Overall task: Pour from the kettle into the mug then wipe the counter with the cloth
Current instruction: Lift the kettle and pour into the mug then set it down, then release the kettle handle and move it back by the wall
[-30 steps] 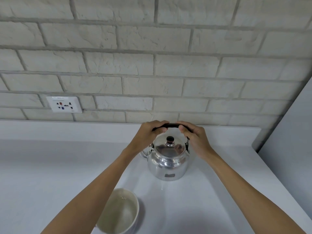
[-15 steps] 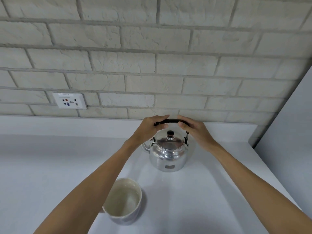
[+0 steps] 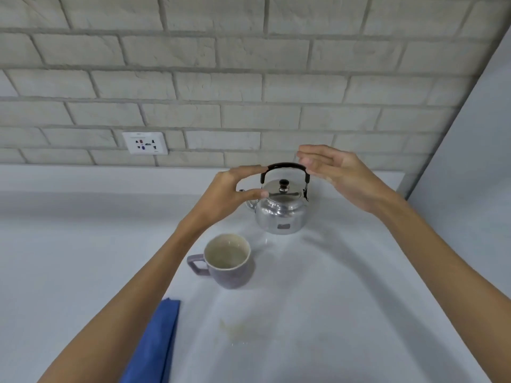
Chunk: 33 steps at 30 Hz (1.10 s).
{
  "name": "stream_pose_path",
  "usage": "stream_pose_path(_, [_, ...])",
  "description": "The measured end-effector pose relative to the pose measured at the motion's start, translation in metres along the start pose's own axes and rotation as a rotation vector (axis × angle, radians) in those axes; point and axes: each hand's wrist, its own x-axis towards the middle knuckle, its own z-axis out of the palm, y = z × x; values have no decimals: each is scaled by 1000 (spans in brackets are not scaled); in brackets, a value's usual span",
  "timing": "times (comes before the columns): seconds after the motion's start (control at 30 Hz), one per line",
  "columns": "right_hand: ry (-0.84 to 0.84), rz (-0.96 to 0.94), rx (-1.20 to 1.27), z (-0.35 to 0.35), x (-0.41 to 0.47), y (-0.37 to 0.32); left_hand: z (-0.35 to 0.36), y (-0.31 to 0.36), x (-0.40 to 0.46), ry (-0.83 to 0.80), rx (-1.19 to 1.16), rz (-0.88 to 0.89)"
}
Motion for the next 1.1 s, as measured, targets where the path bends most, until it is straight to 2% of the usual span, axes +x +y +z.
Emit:
stream_pose_path(0.17, [-90, 77, 115, 58, -63, -10, -15, 9, -88, 36, -21, -92])
stream_pose_path(0.3, [-118, 190, 133, 113, -97, 13, -13, -5, -161, 133, -89, -247])
stream_pose_path(0.43, [-125, 342, 145, 171, -110, 48, -15, -38, -223, 278, -95, -489])
stream_pose_path(0.57, [-162, 463, 114, 224, -109, 79, -17, -66, -268, 340, -16, -719])
stream_pose_path(0.73, [-192, 533, -57, 279, -94, 99, -17, -81, -295, 256, 98, -920])
stream_pose_path(0.9, [-265, 462, -337, 311, -79, 101, -15, -81, -300, 154, -11, -1048])
stream_pose_path(1.1, [-305, 514, -479, 328, -62, 102, -16, -82, -294, 38, -101, -1145])
